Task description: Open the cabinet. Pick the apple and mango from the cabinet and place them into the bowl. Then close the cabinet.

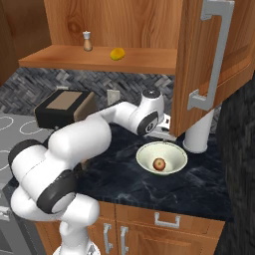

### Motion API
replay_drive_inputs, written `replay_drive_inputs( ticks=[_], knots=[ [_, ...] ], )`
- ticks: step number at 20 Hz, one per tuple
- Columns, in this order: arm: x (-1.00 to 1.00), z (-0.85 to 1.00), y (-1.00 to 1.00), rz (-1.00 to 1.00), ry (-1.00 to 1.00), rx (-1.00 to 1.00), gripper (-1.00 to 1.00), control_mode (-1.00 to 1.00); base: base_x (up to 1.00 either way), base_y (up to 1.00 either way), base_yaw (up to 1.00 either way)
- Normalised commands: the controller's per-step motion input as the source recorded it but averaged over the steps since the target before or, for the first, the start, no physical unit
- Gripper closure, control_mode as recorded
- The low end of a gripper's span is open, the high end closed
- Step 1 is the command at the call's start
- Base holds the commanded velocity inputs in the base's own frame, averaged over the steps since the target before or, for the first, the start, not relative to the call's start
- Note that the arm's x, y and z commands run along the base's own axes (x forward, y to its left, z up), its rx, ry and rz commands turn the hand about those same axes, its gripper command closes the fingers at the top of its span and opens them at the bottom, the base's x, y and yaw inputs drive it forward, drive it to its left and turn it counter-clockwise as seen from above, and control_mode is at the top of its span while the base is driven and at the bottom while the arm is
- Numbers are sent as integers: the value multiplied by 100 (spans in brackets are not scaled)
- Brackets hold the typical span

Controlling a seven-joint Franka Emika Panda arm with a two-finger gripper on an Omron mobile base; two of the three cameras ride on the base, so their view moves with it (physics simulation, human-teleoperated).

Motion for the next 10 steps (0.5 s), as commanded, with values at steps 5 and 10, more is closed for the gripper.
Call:
replay_drive_inputs(
  ticks=[5, 10],
  knots=[
    [-42, 40, 24, -1, 0, 1, -100, -100, 0, 0, 0],
    [-44, 42, 24, -1, 0, 0, -100, -100, 0, 0, 0]
  ],
)
